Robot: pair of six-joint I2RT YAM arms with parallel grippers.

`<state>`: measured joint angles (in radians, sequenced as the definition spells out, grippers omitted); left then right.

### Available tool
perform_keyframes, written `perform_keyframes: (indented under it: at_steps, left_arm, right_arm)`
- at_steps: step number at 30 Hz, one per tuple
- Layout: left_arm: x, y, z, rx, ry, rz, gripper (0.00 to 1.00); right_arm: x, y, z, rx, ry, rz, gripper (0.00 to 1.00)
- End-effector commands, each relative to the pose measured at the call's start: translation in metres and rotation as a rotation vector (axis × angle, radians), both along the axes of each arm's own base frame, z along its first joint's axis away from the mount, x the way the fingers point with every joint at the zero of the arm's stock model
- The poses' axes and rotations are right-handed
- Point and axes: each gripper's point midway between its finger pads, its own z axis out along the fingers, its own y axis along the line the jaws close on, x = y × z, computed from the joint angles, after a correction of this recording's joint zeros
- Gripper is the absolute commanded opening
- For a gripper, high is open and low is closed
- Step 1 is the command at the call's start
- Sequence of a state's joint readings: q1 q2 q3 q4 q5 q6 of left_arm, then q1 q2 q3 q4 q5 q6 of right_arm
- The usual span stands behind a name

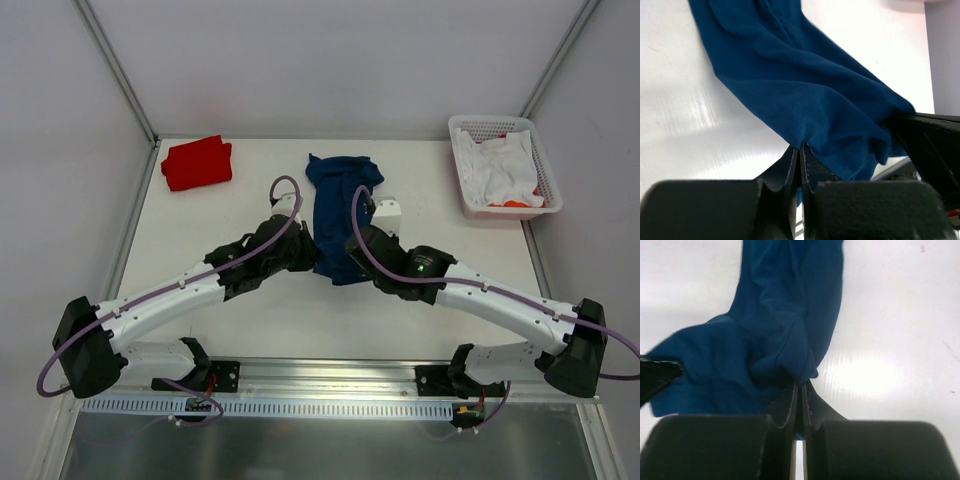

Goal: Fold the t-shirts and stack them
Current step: Grab the bottom of the folded rectangular tshirt with both arms, then fold the folded rectangular tshirt in 1/3 of the way

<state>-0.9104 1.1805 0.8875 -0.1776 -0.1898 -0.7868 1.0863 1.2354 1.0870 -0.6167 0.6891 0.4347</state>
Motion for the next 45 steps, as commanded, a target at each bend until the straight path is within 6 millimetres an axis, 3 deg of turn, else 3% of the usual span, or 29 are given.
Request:
perform_keyframes:
  at_steps: [1,9,13,25,27,28,29,32,36,45]
  left_arm:
    - [0.031,0.008,0.019,0.026,-0.074,0.045,0.0]
    - [0.078,0.012,0.013,0.046,-0.071,0.069,0.0]
    - [0.097,0.01,0.0,0.057,-0.047,0.069,0.0]
    - [0.146,0.002,-0.015,0.057,-0.025,0.065,0.0]
    - [0.159,0.004,-0.017,0.059,-0.022,0.073,0.0]
    - [0.163,0.005,-0.018,0.06,-0.02,0.075,0.0]
    - [0.172,0.008,-0.015,0.055,-0.027,0.087,0.0]
    - [0.183,0.005,-0.024,0.052,-0.006,0.07,0.0]
    - [0.2,0.01,-0.041,0.056,0.029,0.075,0.0]
    - [0.221,0.005,-0.089,0.056,0.117,0.052,0.0]
  right_arm:
    - [0.02,-0.015,0.017,-0.067,-0.046,-0.035,0.0]
    - [0.059,-0.03,0.002,-0.111,-0.014,-0.077,0.0]
    - [0.081,-0.034,-0.007,-0.11,0.01,-0.081,0.0]
    - [0.151,-0.026,-0.021,-0.097,0.049,-0.068,0.0]
    - [0.163,-0.025,-0.032,-0.104,0.076,-0.062,0.0]
    - [0.17,-0.023,-0.027,-0.092,0.067,-0.062,0.0]
    - [0.176,-0.021,-0.038,-0.106,0.089,-0.061,0.0]
    - [0.192,-0.019,-0.04,-0.092,0.098,-0.057,0.0]
    - [0.208,-0.018,-0.062,-0.098,0.139,-0.061,0.0]
    - [0.222,-0.018,-0.095,-0.091,0.203,-0.071,0.0]
